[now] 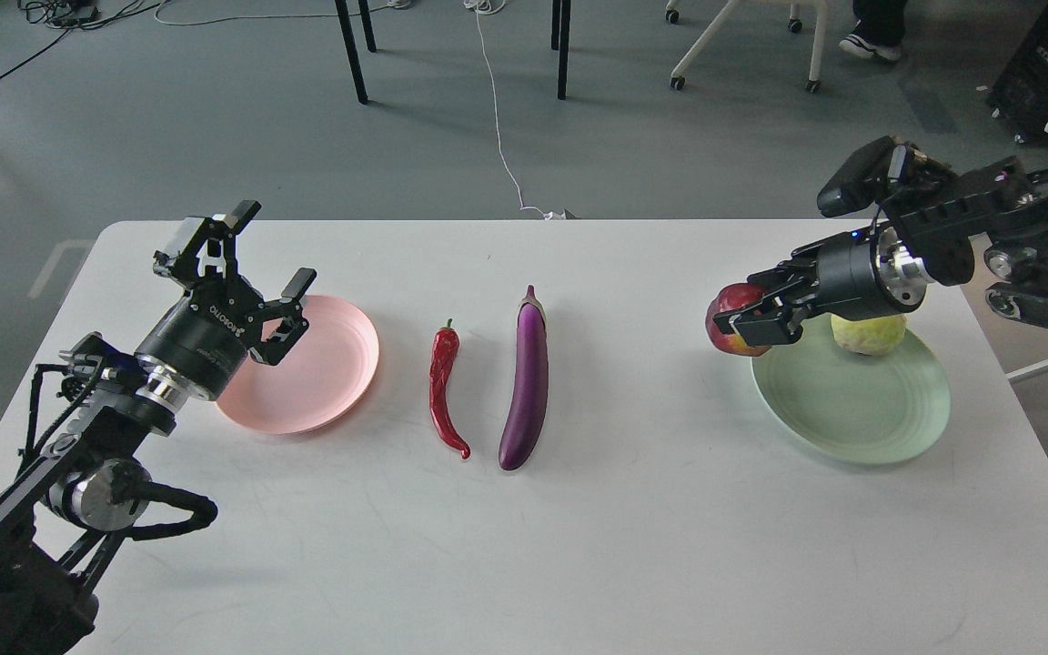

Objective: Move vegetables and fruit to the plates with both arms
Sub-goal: 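Carry the red apple onto the green plate beside the pale apple, then release the red apple and retract the right gripper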

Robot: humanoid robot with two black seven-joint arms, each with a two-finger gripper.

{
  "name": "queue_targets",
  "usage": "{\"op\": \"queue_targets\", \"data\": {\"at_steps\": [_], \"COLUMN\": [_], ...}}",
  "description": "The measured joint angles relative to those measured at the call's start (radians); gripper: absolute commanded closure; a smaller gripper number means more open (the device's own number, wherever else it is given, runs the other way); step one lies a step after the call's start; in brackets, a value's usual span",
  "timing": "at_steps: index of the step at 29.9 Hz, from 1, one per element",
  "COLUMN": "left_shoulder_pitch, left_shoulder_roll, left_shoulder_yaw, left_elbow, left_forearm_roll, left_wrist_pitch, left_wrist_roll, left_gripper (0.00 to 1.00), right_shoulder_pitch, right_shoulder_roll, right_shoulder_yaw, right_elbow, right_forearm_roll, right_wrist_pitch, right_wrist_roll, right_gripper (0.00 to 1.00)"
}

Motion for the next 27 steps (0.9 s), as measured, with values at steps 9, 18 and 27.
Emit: {"op": "queue_targets", "data": {"at_steps": [9,18,27], "left_shoulder_pitch": [-0.006,-0.008,-0.018], "left_shoulder_roll": [-0.008,-0.002,0.054], "left_shoulder_yaw": [0.012,0.011,0.011], "left_elbow": [-0.007,-0.014,-0.056], "left_forearm_roll": [0.003,0.003,0.016], "left_wrist_pitch": [0.003,0.003,0.015], "left_wrist_roll": [0.001,0.0,0.002], "left_gripper": [0.01,0.01,0.01], "right_shoulder_pitch": [-0.168,-0.222,-0.243], "right_shoulder_roll": [-0.056,-0.06,-0.134], "right_shoulder_yaw": [-0.003,0.026,0.281], "right_elbow": [-0.123,-0.143,-0.136], "right_forearm_roll": [-0.037,-0.03,0.184], "right_wrist_pitch": [-0.006,-0.085,-0.079], "right_wrist_roll": [0.0,0.0,0.0], "right_gripper": [0.36,0.03,0.01]}}
